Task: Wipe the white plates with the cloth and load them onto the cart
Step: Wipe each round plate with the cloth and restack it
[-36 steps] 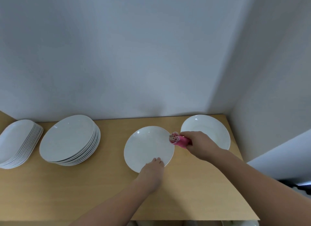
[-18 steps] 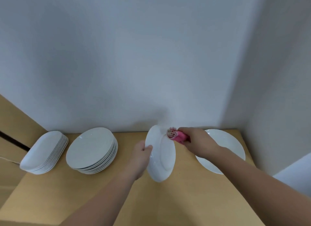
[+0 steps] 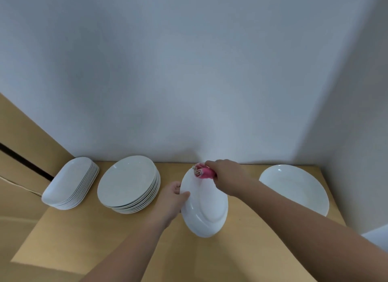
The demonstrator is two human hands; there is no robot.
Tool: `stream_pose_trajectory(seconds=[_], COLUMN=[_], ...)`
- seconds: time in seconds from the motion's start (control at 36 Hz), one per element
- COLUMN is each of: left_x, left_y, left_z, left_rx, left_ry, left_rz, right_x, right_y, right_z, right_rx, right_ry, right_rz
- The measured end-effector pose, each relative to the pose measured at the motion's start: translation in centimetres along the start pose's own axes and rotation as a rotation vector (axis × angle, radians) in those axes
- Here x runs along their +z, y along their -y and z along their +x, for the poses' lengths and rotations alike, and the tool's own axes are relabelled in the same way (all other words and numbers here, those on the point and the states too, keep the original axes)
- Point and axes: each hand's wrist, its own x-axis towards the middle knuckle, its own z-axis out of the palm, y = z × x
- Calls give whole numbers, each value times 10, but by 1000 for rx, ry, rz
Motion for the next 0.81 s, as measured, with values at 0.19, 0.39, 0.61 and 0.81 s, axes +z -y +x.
stream_pose_trajectory(seconds=[0.19,0.39,0.61,0.81], left_x=[-13,-19,-13,-11], left_y=[11,20,23,26], left_z=[7,16,17,16], left_rx=[-52,-103,-162,-210], left_ry=[12,58,116,100], left_rz=[-66,-196,-344,-382], right_x=[33,62,70,70], right_y=[23,18,15,9], right_z=[30,19,-4,-28], right_rx=[-44,-147,-357,-517], right_ry=[76,196,166,69], right_rz=[-111,37,-30,4])
